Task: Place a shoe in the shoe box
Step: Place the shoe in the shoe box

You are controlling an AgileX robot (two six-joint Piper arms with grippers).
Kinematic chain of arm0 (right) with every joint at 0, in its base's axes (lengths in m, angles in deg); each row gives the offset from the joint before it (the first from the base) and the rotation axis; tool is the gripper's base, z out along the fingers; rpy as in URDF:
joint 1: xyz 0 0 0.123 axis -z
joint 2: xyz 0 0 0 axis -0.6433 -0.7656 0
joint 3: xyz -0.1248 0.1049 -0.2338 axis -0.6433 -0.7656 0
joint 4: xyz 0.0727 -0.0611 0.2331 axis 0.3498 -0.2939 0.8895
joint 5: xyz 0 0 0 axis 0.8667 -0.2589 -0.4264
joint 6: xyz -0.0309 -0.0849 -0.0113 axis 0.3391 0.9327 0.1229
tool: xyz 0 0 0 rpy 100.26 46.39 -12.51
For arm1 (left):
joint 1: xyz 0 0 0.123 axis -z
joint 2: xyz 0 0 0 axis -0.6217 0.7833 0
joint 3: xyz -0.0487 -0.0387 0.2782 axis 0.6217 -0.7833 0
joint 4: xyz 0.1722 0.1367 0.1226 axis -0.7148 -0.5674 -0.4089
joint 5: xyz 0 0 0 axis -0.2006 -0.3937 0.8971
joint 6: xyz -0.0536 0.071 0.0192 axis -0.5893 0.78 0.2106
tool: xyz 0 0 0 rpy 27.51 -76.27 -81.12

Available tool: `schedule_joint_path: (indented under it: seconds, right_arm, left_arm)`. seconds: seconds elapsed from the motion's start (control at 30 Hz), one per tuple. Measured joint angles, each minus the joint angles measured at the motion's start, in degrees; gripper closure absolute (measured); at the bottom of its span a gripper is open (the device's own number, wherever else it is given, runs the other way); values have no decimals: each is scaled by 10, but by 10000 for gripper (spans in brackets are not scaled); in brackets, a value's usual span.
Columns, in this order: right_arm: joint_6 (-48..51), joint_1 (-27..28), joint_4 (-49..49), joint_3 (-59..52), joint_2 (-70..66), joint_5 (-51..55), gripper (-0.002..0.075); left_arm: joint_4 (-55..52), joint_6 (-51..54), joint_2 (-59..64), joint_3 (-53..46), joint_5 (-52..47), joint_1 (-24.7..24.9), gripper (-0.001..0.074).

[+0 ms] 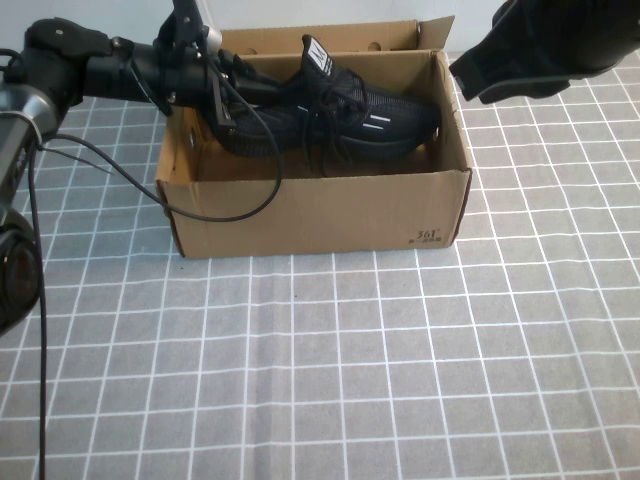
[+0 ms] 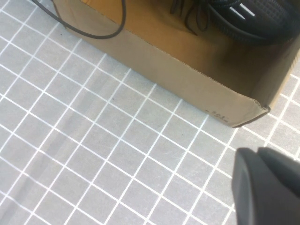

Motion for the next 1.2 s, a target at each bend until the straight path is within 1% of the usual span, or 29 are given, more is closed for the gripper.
schedule_joint_path:
  seconds: [0.43, 0.5, 0.57, 0.63, 0.7, 0.77, 0.83, 0.97, 1.07, 1.17, 1.2]
  right_arm:
    - [0, 0, 2, 0, 0, 0, 742]
    - [0, 0, 3, 0, 0, 0, 742]
    - [0, 0, 3, 0, 0, 0, 742]
    - [0, 0, 3, 0, 0, 0, 742]
    - [0, 0, 4, 0, 0, 0, 742]
    - [0, 0, 4, 0, 0, 0, 742]
    - [0, 0, 4, 0, 0, 0, 742]
    - [0, 0, 4, 0, 0, 0, 742]
    - [0, 0, 4, 0, 0, 0, 742]
    - [0, 0, 4, 0, 0, 0, 742]
    - [0, 0, 4, 0, 1, 0, 743]
  left_arm:
    - [-2, -2, 0, 0, 5, 0, 661]
    - [-6, -11, 0, 0, 5, 0, 621]
    - [-12, -26, 0, 0, 8, 0, 552]
    - [-14, -41, 0, 0, 14, 0, 460]
    - [-14, -50, 0, 0, 21, 0, 388]
    - [-14, -52, 0, 0, 27, 0, 344]
    - [-14, -53, 0, 0, 33, 0, 326]
    - [-14, -56, 0, 0, 35, 0, 318]
    - [-10, -78, 0, 0, 35, 0, 334]
    - [-36, -133, -9, 2, 35, 0, 399]
    - [-55, -156, -14, 8, 35, 0, 437]
